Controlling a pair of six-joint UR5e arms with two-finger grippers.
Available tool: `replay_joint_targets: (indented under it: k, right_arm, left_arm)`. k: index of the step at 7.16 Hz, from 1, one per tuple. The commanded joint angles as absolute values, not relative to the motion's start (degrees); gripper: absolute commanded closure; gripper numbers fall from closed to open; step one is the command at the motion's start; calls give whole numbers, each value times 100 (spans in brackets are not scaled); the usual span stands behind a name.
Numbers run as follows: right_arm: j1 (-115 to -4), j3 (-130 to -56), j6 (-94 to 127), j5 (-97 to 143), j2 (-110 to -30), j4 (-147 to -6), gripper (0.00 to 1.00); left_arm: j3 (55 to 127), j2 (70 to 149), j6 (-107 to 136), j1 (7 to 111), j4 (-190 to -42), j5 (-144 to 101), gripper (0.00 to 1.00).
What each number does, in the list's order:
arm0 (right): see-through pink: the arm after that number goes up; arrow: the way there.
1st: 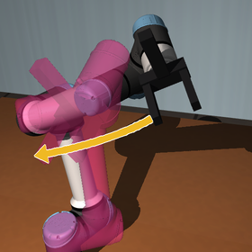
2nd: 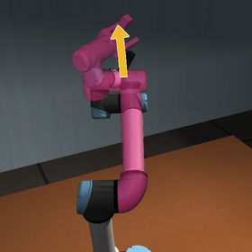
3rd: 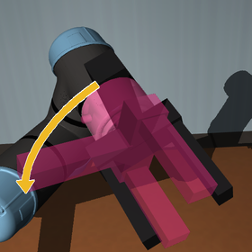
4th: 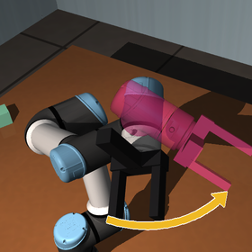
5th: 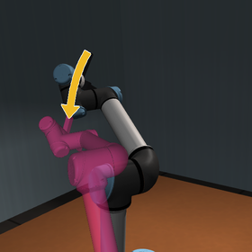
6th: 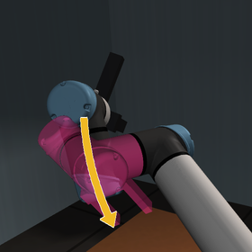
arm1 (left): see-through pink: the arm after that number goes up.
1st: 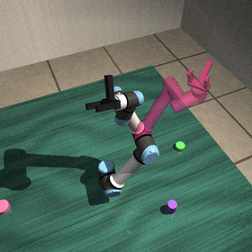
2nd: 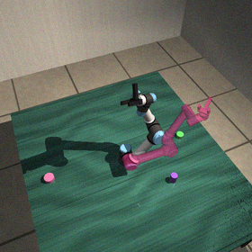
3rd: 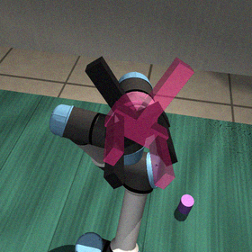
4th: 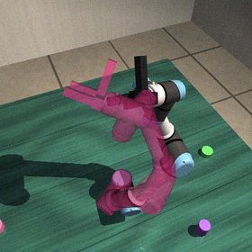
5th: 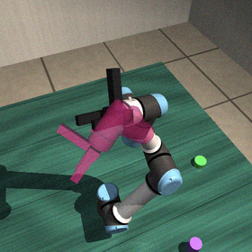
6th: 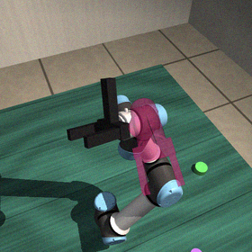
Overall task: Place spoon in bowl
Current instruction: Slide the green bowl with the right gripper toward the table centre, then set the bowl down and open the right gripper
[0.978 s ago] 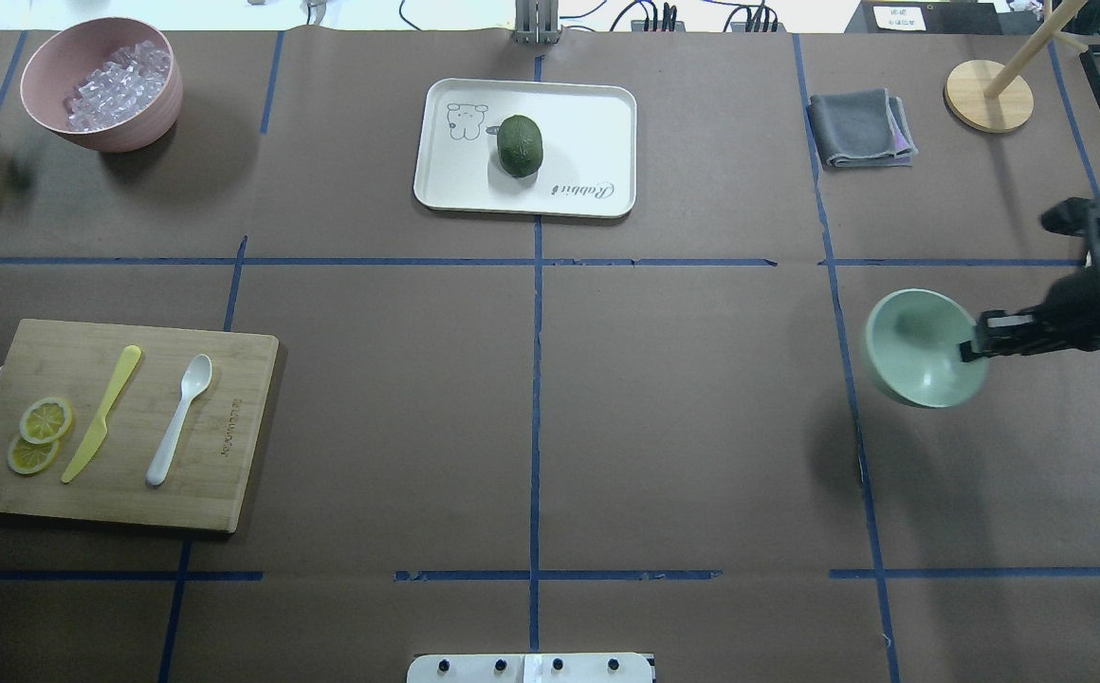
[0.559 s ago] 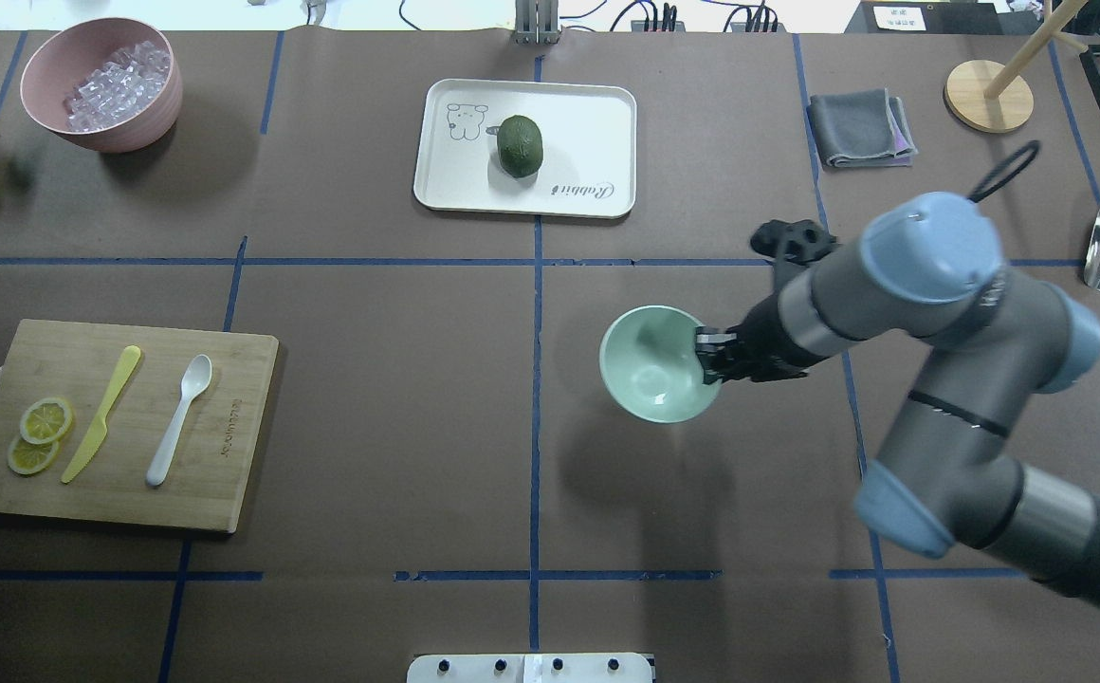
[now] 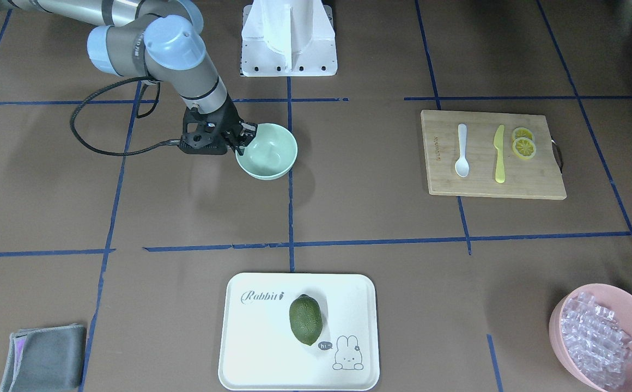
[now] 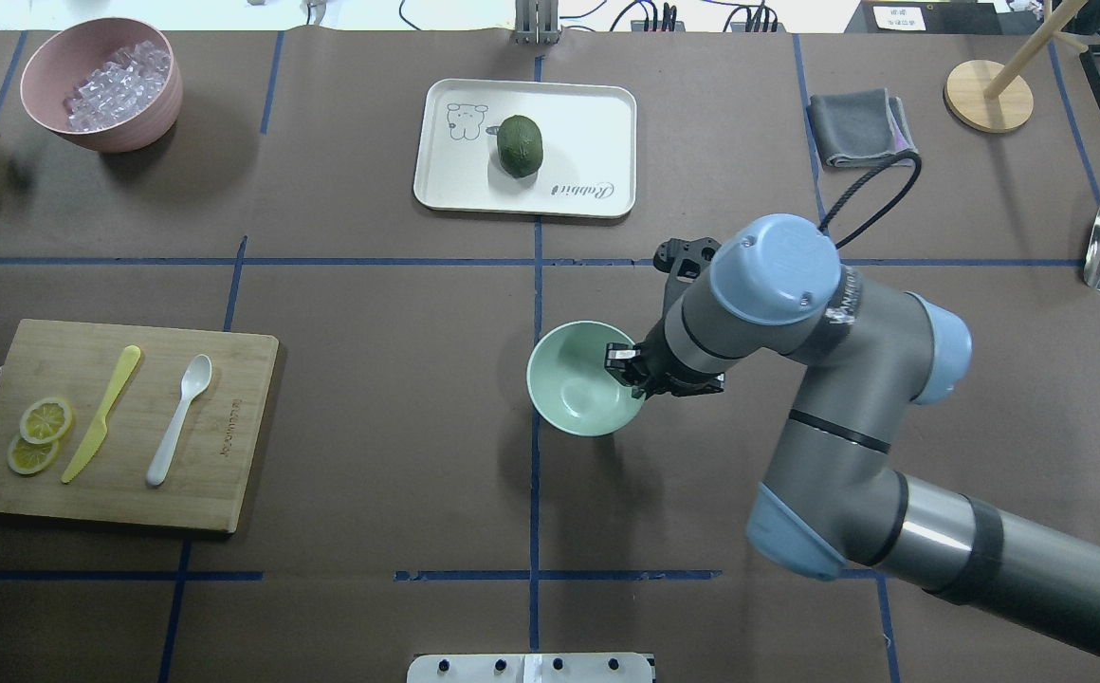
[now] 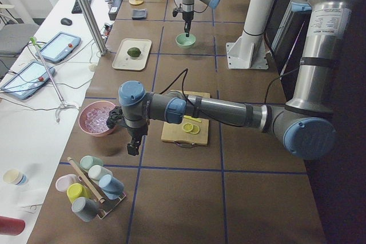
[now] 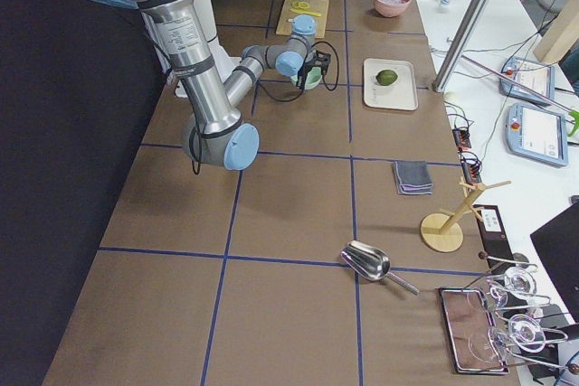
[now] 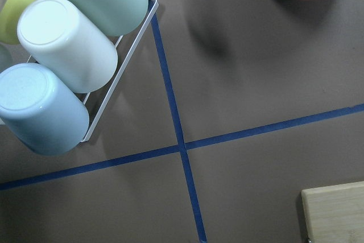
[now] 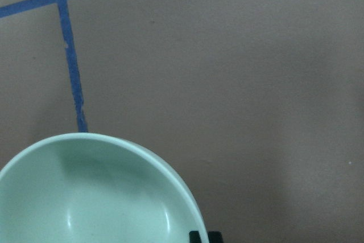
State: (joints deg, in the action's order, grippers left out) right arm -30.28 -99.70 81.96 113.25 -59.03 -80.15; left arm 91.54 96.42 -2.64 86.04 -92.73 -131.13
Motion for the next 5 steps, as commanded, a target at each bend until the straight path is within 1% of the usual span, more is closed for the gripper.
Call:
replay_joint_targets:
  k: [1, 3, 5]
  right_arm:
    - [-2954, -9652, 8402, 11277, -5600, -8024, 100]
    - [-2866, -9440, 8420, 11268, -5502, -8016, 100]
    - [-2839, -9431, 8429, 11268, -5502, -8007, 100]
  left_arm:
    - [9158, 9642, -264, 8604, -9272, -13113, 0]
    - [9158, 9642, -264, 8604, -9272, -13113, 0]
    - [9150, 9642, -264, 8604, -9272, -13113, 0]
